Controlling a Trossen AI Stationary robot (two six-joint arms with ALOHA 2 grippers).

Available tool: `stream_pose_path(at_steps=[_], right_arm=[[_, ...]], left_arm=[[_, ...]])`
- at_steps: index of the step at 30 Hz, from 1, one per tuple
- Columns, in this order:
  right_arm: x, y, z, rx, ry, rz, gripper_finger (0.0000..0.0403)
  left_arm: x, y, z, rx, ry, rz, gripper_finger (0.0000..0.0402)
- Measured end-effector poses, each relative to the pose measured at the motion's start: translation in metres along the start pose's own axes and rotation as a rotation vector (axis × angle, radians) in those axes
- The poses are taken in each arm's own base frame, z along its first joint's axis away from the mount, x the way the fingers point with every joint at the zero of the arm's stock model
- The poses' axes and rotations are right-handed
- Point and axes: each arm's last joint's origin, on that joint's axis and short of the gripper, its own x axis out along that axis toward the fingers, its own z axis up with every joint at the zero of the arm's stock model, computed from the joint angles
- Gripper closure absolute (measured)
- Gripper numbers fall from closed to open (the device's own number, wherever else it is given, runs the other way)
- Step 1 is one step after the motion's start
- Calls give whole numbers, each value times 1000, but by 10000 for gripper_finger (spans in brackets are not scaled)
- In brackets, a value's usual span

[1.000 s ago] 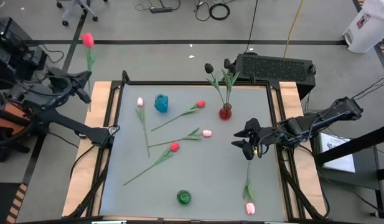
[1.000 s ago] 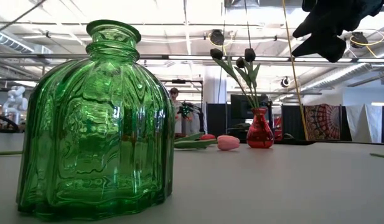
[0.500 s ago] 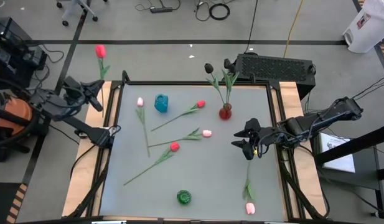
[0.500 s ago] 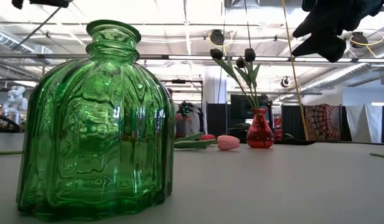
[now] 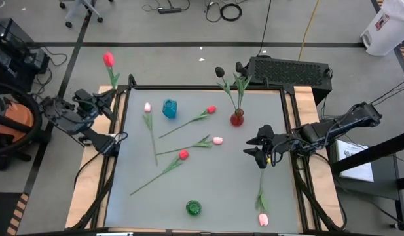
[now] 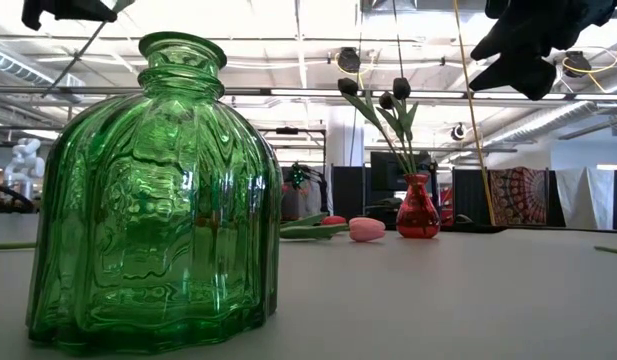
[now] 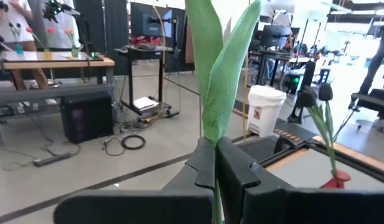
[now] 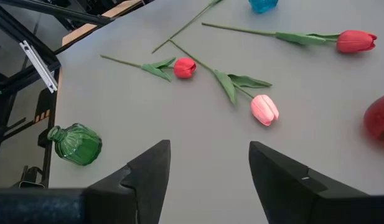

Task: Sort flowers into vase by color
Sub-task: Put the bottom orange tulip into the blue vase

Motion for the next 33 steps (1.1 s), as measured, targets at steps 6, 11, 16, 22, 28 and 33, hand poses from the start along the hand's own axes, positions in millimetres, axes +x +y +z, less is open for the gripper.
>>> stream_pose_path(at_steps=[6,11,16,22,28,33], right_arm=[[0,0,0,0,0,0,193],[0,0,0,-24,0,0,193],[0,0,0,-26,0,0,193],[0,0,0,-64,0,0,193],[0,0,0,-118,0,0,193],[0,0,0,-153,0,-1,193]], left_arm=[[1,-16,-5,-41,-14,0,400],[2,-29,-6,-20,-2,-40,400],[3,-46,-6,-5,10,-63,400],[8,-69,-5,-33,3,-34,400],[20,-93,-9,-34,2,24,400],[39,-109,-12,-43,28,10,400]])
